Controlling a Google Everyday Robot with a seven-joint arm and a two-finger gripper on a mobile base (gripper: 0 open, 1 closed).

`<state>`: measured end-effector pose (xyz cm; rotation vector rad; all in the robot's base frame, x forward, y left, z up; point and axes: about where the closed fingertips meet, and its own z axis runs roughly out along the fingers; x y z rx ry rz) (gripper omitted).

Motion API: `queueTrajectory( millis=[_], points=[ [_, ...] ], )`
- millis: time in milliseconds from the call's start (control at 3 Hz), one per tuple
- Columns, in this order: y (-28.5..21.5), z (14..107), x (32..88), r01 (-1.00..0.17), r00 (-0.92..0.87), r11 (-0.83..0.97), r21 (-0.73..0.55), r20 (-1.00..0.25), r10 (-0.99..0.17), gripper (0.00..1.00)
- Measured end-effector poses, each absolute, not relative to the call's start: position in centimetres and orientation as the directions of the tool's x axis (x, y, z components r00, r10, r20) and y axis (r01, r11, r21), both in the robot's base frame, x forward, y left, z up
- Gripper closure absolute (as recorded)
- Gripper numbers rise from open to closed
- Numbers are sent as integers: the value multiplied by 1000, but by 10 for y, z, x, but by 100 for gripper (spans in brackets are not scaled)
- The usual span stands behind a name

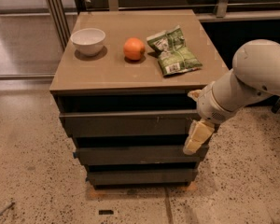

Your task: Open top drawer

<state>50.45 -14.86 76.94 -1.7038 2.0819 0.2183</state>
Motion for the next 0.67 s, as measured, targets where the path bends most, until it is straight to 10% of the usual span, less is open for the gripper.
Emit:
queueTrajectory(
  millis=[667],
  points=[
    [-152,761,506,-955,-113,212,-205,-408,-906,0]
  ],
)
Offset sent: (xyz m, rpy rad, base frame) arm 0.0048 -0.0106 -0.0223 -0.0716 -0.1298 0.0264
